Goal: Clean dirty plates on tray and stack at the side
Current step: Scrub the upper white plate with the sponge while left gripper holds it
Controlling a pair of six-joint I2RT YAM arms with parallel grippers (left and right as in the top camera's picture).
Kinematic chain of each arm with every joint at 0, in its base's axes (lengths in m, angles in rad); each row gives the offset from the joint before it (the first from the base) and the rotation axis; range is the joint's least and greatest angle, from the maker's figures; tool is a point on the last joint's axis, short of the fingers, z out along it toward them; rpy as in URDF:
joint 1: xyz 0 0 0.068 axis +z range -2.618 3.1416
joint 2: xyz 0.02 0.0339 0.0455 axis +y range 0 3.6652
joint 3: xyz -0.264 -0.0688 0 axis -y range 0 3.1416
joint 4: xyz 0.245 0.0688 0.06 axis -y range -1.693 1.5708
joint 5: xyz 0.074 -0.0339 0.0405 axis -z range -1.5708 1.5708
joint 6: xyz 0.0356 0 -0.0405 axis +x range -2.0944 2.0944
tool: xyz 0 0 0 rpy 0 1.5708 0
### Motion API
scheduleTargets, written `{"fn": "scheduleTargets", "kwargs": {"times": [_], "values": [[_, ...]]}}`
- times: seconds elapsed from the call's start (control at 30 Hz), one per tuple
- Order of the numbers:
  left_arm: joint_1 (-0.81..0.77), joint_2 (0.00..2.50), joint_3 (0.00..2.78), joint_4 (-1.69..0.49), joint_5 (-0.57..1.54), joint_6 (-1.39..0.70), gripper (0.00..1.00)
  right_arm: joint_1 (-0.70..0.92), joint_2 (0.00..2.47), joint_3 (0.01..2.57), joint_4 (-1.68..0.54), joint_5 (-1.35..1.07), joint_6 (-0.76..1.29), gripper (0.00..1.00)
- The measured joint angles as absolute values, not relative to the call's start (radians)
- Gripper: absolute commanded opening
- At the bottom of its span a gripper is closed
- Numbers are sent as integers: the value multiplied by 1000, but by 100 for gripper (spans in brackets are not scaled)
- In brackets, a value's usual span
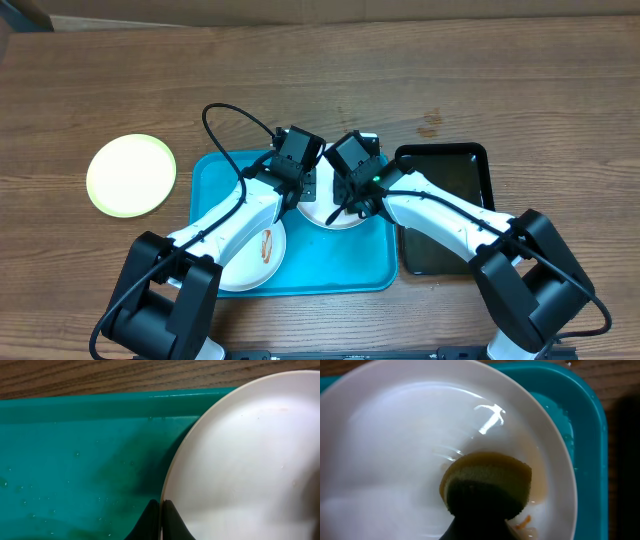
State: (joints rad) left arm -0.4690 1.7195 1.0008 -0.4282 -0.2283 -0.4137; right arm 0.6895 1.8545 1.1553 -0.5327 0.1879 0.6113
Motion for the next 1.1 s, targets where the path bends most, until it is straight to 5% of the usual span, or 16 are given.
{"fn": "scheduleTargets", "kwargs": {"times": [1.1], "values": [[-469,1720,1001,-429,-228,-414,4,673,1856,1092,-265,344,523,4]]}}
